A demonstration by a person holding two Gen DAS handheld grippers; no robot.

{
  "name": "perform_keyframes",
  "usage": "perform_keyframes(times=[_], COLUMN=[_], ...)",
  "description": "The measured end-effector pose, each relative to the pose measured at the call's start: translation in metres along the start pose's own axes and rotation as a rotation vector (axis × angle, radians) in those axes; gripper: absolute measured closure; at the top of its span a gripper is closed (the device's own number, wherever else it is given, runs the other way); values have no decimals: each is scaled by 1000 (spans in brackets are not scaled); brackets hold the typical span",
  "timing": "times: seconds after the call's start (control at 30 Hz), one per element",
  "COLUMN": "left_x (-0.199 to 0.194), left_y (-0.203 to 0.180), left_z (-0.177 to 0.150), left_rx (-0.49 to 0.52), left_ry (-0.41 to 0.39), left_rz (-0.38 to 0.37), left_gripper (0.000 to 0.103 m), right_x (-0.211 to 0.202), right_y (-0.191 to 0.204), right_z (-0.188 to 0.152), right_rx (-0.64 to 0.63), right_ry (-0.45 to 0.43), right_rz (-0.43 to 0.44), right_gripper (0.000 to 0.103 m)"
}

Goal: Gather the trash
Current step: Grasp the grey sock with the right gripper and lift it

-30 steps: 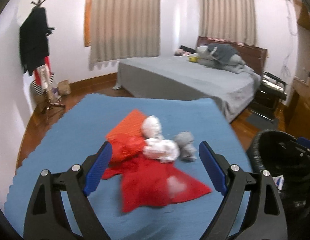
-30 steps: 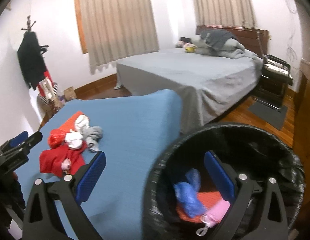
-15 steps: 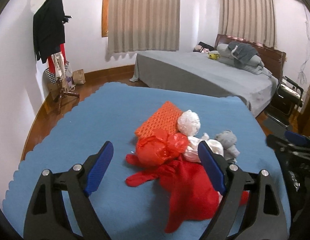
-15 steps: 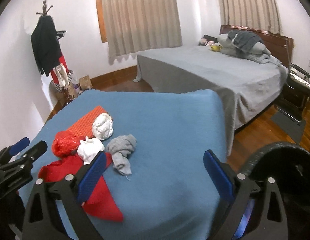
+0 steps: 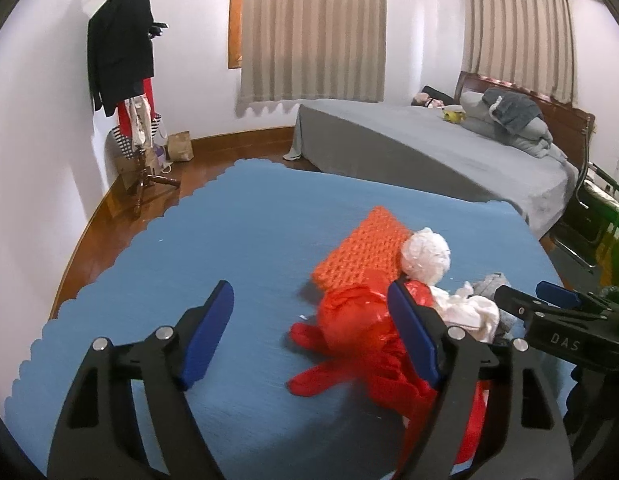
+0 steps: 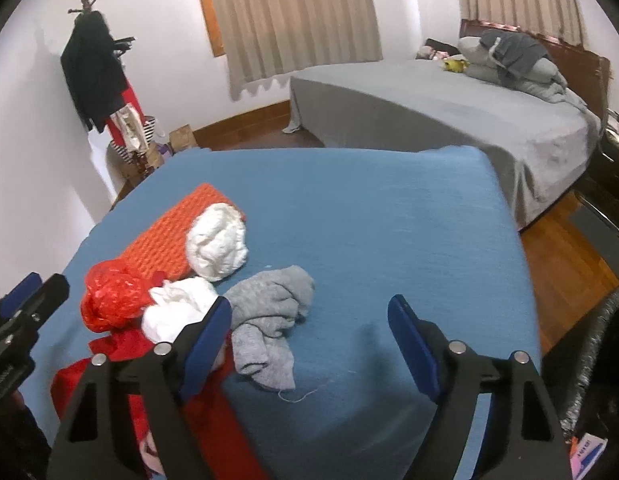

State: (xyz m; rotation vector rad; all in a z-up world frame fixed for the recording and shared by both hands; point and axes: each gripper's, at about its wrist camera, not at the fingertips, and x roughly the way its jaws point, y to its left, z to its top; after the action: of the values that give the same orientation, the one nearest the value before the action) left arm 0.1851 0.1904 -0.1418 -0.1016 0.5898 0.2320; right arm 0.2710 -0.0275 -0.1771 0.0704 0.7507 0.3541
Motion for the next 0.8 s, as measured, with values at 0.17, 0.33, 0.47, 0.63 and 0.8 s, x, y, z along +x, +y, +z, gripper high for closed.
perform_keyframes(times=[0.17,0.33,0.47,0.63,0.8], left_x=[-1,-3,-6,-8,-7], left_y=[2,2,-6,-25,-56], left_z=[1,2,3,5,0], left_rx=[-8,-6,3,12,48], left_ry=[-2,-6,-10,-3,12], left_rz=[5,-1,-23,-87,-155], left_gripper=[26,27,29,35,35], right_x=[6,15,9,-14,-31], right_y=[5,3,-6,-21,-40], right_z=[2,-4,-4,-2,-1], right_rx=[3,31,51,65,96], right_ry=[26,83,85,29,0], right_rz=[41,86,111,66,27], right_gripper=[33,52,63,63,63])
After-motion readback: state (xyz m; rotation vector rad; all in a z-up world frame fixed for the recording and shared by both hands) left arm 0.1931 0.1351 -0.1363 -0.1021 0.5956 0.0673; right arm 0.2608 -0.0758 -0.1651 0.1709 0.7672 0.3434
